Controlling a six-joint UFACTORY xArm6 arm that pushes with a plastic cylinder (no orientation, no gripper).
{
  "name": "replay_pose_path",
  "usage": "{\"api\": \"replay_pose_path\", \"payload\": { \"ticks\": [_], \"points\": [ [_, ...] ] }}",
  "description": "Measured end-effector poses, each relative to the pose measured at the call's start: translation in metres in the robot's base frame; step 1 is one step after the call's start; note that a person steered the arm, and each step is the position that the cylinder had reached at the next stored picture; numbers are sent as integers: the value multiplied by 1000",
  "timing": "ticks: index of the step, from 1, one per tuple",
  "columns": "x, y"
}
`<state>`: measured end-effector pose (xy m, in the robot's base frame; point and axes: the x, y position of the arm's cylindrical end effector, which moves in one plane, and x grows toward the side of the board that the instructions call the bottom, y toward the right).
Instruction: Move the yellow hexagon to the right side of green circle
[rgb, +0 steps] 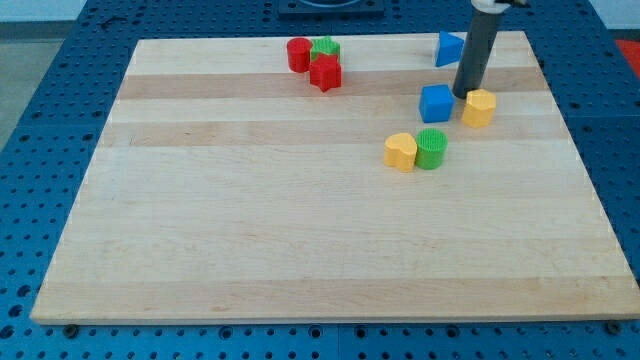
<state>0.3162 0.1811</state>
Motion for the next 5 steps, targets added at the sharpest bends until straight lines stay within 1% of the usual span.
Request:
{"api": "replay_pose_path", "payload": {
  "ticks": [1, 3, 5],
  "points": [
    [0, 19],
    [55, 16],
    [84, 17]
  ]
}}
